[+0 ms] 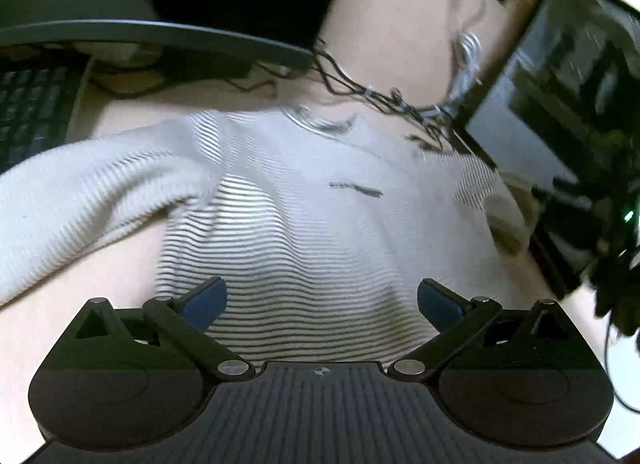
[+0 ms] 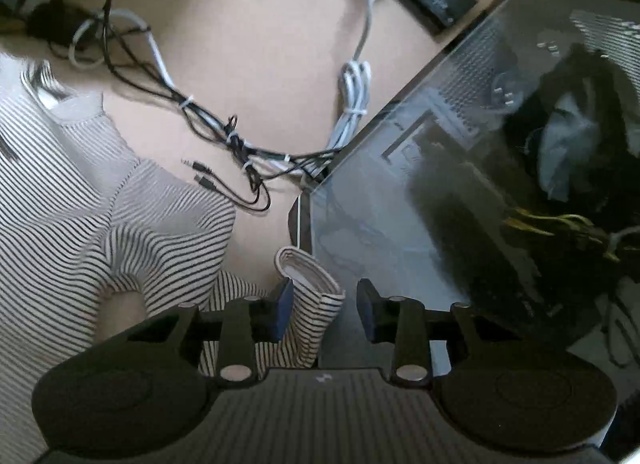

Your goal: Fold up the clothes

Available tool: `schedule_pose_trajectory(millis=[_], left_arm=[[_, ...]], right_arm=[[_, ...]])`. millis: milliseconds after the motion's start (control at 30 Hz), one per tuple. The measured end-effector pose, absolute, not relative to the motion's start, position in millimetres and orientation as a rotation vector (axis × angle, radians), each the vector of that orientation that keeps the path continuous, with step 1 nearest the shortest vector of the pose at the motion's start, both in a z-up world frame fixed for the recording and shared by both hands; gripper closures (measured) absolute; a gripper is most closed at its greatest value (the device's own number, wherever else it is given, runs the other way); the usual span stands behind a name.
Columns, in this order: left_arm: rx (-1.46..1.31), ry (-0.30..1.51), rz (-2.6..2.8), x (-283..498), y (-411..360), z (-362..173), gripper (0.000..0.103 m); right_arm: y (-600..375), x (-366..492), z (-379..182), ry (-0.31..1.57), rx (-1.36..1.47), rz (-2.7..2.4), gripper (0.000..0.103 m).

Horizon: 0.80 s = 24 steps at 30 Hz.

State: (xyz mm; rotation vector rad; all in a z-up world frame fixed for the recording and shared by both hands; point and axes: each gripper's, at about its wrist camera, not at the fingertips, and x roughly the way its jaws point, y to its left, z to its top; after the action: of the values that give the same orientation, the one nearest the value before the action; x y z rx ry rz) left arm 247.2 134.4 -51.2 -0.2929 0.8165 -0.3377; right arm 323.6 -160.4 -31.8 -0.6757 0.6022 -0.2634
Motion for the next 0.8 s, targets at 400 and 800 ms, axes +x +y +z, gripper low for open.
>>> schedule_pose_trajectory(millis=[400,800], left_arm=[[-0.365,0.804,-0.310,244,153,-43,0.000],[-0.409,0.743,-0.312,234,172,-28,0.000]], right_arm=[[-179,316,66,0.382,-0.476,-0.267,0.091],[-103,300,139,0.264,-0.126,0.180,0.091]])
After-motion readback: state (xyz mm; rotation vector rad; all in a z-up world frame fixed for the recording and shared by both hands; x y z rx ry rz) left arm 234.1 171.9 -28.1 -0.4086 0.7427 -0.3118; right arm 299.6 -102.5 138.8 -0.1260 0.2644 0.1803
